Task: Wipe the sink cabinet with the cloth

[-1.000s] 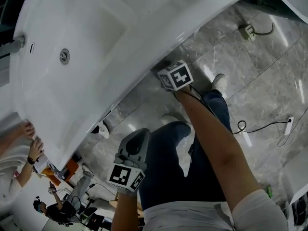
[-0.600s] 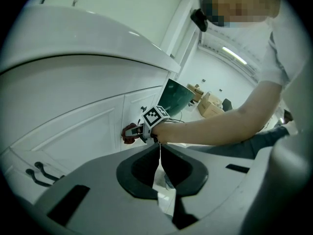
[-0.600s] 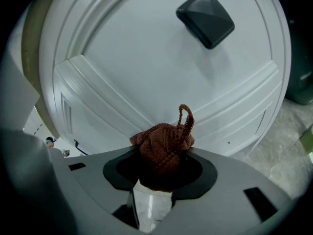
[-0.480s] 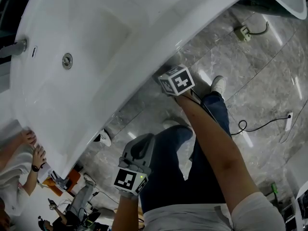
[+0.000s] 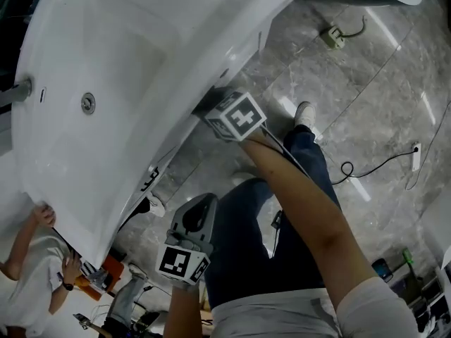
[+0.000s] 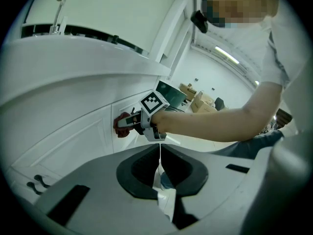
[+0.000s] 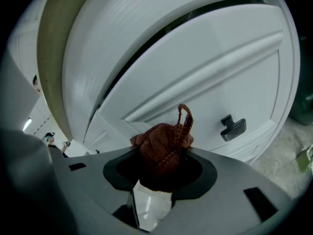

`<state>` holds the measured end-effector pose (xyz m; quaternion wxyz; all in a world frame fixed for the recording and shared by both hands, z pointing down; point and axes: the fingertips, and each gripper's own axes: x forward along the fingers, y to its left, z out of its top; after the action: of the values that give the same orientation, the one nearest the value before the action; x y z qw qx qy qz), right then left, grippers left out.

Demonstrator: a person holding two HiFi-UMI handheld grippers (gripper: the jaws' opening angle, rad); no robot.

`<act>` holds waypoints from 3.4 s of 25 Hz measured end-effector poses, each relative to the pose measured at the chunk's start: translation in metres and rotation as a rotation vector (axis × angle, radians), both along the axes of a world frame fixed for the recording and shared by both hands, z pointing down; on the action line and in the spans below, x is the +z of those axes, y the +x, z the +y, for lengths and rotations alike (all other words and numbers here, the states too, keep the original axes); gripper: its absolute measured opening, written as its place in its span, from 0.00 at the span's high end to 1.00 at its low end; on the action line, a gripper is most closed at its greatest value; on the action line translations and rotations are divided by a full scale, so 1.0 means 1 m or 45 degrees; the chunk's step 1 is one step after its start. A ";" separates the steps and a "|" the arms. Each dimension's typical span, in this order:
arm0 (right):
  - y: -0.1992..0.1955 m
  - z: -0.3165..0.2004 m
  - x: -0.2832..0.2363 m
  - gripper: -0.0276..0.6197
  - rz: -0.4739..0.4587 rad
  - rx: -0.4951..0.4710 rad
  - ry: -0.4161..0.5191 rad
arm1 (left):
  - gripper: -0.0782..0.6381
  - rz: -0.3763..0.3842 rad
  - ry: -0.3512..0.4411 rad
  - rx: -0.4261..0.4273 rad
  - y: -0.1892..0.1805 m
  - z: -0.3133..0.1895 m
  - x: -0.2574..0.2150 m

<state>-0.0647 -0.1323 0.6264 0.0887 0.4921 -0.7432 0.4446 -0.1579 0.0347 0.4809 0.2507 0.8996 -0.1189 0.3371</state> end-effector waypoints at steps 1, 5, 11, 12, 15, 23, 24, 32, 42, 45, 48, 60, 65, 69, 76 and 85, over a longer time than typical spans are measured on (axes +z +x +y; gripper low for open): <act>0.001 0.000 -0.005 0.70 -0.014 -0.007 0.003 | 0.86 0.001 0.004 -0.001 0.003 -0.001 -0.002; 0.008 0.000 -0.021 0.70 -0.064 -0.013 0.014 | 0.86 0.015 -0.001 -0.020 0.020 -0.001 -0.008; 0.011 0.000 -0.031 0.70 -0.128 -0.009 0.023 | 0.86 0.016 -0.010 -0.039 0.040 0.006 -0.014; 0.013 0.000 -0.032 0.70 -0.139 -0.002 0.024 | 0.86 0.011 -0.010 -0.044 0.042 0.007 -0.014; 0.040 -0.001 -0.032 0.70 -0.156 0.066 0.031 | 0.86 -0.003 -0.014 -0.056 0.048 0.011 -0.013; 0.089 -0.002 -0.036 0.70 -0.237 0.110 0.054 | 0.86 -0.022 -0.005 -0.066 0.080 0.023 -0.011; 0.091 -0.002 -0.036 0.70 -0.260 0.111 0.054 | 0.86 -0.024 -0.003 -0.071 0.086 0.023 -0.011; 0.133 -0.003 -0.036 0.70 -0.338 0.150 0.057 | 0.86 -0.043 -0.014 -0.095 0.121 0.022 -0.011; 0.166 -0.005 -0.029 0.70 -0.372 0.175 0.054 | 0.86 -0.061 -0.019 -0.062 0.149 0.015 -0.005; 0.167 -0.005 -0.022 0.69 -0.368 0.163 0.037 | 0.86 -0.065 -0.011 -0.060 0.152 0.011 -0.002; 0.168 -0.005 -0.012 0.69 -0.350 0.158 0.016 | 0.86 -0.070 0.002 -0.048 0.152 0.008 0.001; 0.169 -0.005 0.051 0.69 -0.268 0.159 -0.070 | 0.86 -0.070 0.015 -0.067 0.142 0.005 0.020; 0.166 -0.004 0.052 0.69 -0.164 0.127 -0.062 | 0.86 -0.064 0.008 -0.075 0.136 0.004 0.026; 0.164 -0.004 0.051 0.70 -0.119 0.130 -0.035 | 0.86 -0.046 0.007 -0.065 0.135 0.004 0.026; 0.128 -0.003 0.050 0.70 -0.144 0.108 -0.010 | 0.86 -0.032 0.003 -0.058 0.120 0.005 0.027; 0.119 -0.002 0.054 0.70 -0.101 0.181 0.066 | 0.86 -0.025 0.008 -0.054 0.082 0.004 0.031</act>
<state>0.0544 -0.1345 0.6804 0.0144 0.5277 -0.7205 0.4496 -0.0755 0.0384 0.5122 0.2538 0.8943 -0.1416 0.3403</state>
